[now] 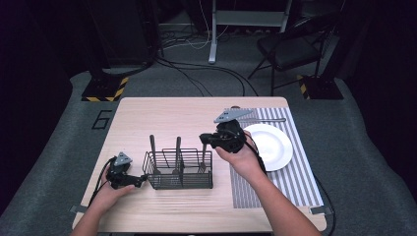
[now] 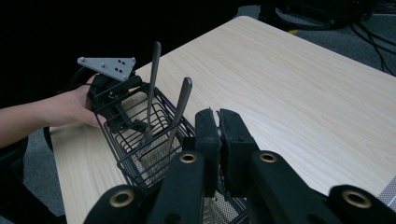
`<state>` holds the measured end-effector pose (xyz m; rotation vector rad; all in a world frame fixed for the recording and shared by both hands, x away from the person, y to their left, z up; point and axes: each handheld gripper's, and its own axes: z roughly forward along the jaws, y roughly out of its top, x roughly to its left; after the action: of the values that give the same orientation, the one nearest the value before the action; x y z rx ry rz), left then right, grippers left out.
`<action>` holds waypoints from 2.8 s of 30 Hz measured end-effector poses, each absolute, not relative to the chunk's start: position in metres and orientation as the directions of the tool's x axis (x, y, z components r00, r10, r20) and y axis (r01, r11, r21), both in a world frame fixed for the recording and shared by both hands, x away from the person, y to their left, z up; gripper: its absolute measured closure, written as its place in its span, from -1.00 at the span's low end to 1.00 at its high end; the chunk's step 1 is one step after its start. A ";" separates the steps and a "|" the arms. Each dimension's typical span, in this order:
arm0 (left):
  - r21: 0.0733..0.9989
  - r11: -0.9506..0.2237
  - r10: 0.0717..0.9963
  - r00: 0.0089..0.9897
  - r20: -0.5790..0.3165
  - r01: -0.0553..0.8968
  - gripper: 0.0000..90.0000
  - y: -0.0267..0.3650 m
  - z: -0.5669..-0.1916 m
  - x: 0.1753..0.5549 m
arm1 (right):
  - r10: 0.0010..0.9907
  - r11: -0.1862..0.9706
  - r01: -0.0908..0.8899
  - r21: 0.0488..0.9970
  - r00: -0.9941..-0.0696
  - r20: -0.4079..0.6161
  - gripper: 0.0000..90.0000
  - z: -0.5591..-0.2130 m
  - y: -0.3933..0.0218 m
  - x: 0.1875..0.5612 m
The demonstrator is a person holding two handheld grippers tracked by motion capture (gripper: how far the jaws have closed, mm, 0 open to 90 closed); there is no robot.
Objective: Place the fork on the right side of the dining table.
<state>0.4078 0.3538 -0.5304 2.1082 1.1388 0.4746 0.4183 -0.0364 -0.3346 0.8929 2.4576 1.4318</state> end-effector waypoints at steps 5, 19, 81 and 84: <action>0.715 -0.383 0.835 0.550 -0.003 0.586 -0.99 0.354 -0.530 0.408 | 0.571 0.362 0.412 0.836 -0.807 0.150 0.93 -0.329 -0.037 0.417; 0.715 -0.382 0.835 0.550 -0.004 0.586 -0.99 0.354 -0.530 0.408 | 0.574 0.343 0.388 0.856 -0.807 0.136 0.93 -0.295 -0.043 0.408; 0.715 -0.381 0.835 0.550 -0.005 0.586 -0.99 0.354 -0.530 0.408 | 0.661 0.276 0.369 0.888 -0.743 0.104 0.93 -0.253 -0.104 0.389; 0.714 -0.383 0.835 0.550 -0.003 0.586 -0.99 0.354 -0.530 0.408 | 0.669 0.272 0.376 0.886 -0.736 0.106 0.93 -0.258 -0.107 0.388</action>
<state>0.4077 0.3538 -0.5303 2.1097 1.1389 0.4747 0.3880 -0.1073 -0.2582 0.9589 2.2580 1.4480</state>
